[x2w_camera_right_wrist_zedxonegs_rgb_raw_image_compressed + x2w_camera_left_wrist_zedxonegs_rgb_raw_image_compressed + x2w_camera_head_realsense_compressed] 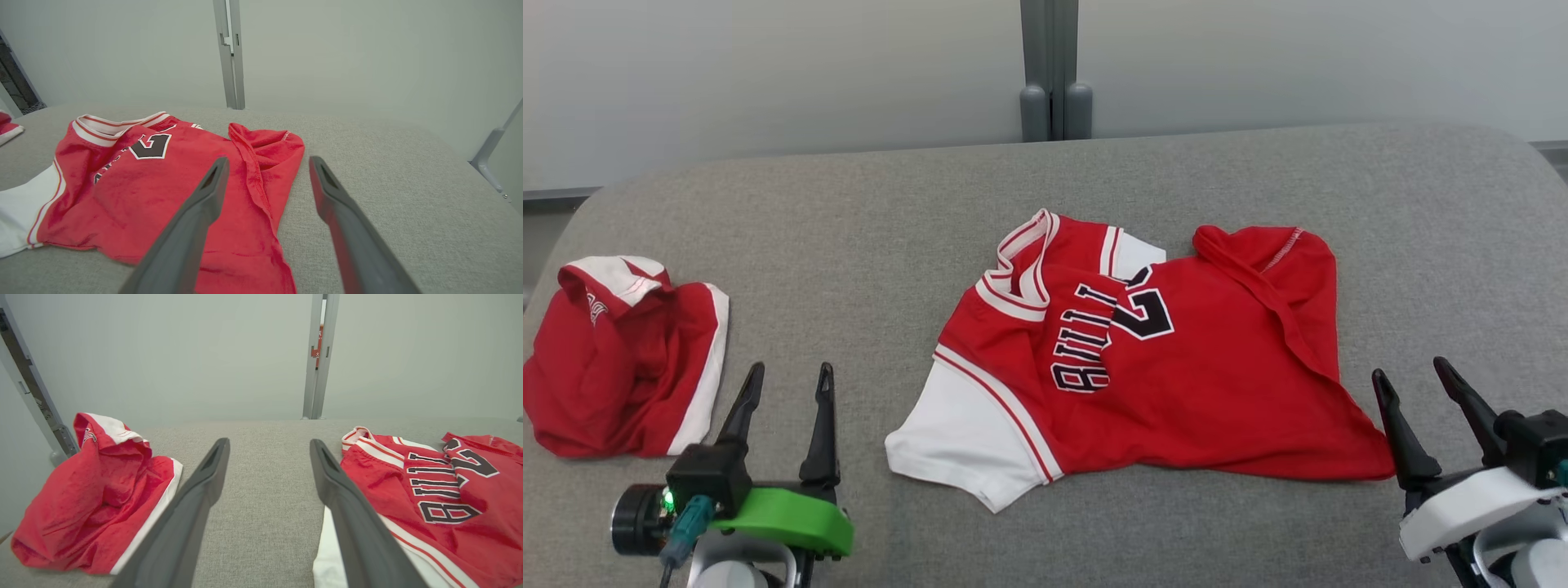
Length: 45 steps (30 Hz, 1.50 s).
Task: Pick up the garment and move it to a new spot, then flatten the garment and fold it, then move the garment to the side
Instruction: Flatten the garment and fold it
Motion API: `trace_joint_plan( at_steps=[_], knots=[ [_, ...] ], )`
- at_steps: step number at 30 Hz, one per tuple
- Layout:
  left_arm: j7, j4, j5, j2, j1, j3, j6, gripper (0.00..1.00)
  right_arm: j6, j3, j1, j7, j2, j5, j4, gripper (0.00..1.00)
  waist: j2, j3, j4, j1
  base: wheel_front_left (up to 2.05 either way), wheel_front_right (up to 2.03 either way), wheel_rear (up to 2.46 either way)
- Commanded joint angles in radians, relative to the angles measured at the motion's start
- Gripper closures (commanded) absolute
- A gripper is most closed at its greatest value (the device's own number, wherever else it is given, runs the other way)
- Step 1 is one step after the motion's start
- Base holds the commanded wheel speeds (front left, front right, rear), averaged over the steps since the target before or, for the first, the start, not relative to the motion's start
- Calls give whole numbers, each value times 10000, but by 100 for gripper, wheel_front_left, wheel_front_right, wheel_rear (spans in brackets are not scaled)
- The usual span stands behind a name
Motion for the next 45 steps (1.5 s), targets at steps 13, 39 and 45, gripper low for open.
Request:
trace_joint_plan(
  at_steps=[13, 39, 45],
  knots=[
    [106, 2157, 345, 70, -2067, -949, -473, 0, -14, 1585, -2079, 128, -907, 635, 2382, 0, 0, 1398, -221, 0, 0, 0, 0],
    [-137, 5675, -80, -271, -2537, -2333, -806, 0, -14, 4311, -3271, -207, -1655, 2665, 4216, 0, 0, 1547, -339, 0, 0, 0, 0],
    [-87, 6170, -291, -426, -2626, -2644, -822, 51, -14, 4783, -3473, -164, -1705, 3224, 4440, 100, 0, 1640, -299, 0, 0, 0, 0]
  ],
)
